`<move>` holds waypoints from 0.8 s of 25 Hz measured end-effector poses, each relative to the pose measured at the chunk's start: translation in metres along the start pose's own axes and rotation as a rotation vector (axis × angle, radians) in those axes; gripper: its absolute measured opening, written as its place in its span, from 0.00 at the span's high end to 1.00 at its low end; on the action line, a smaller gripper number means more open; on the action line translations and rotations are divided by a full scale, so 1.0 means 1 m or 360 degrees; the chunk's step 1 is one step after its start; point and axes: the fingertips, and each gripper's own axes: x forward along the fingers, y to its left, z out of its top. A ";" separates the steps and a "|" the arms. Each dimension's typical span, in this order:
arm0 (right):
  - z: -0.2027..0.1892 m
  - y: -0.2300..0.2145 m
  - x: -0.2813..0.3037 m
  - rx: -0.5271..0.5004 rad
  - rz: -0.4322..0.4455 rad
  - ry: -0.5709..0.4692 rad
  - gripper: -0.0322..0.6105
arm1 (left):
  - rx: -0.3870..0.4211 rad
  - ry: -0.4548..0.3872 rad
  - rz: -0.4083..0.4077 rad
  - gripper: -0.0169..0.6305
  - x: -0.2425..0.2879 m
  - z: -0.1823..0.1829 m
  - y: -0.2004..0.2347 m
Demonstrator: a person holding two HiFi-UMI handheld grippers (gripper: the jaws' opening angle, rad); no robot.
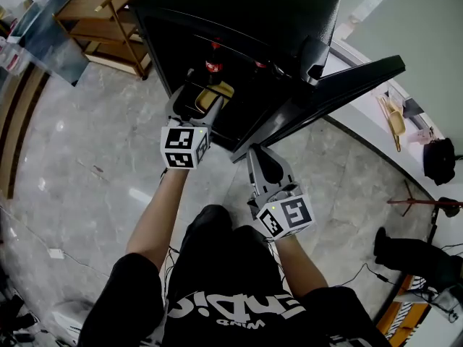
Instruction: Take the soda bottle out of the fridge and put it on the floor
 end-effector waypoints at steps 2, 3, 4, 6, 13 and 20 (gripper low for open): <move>-0.005 -0.001 0.000 0.0018 -0.0016 0.0003 0.91 | 0.0002 0.0015 0.0002 0.41 0.021 -0.008 0.006; -0.007 -0.002 0.000 0.0024 -0.0021 0.0004 0.91 | 0.0012 0.0027 0.0001 0.41 0.032 -0.013 0.010; -0.009 -0.001 0.000 0.0028 -0.0025 0.0005 0.91 | 0.0026 0.0041 -0.0003 0.41 0.044 -0.017 0.013; -0.012 -0.001 0.001 0.0029 -0.0032 0.0010 0.91 | 0.0049 0.0064 -0.0009 0.41 0.067 -0.024 0.022; -0.035 -0.009 -0.002 0.0082 -0.0085 0.0039 0.91 | 0.0047 0.0151 0.0022 0.41 0.137 -0.058 0.041; -0.040 -0.016 -0.013 0.0057 -0.0122 0.0086 0.91 | 0.0007 0.0180 0.0063 0.41 0.173 -0.068 0.056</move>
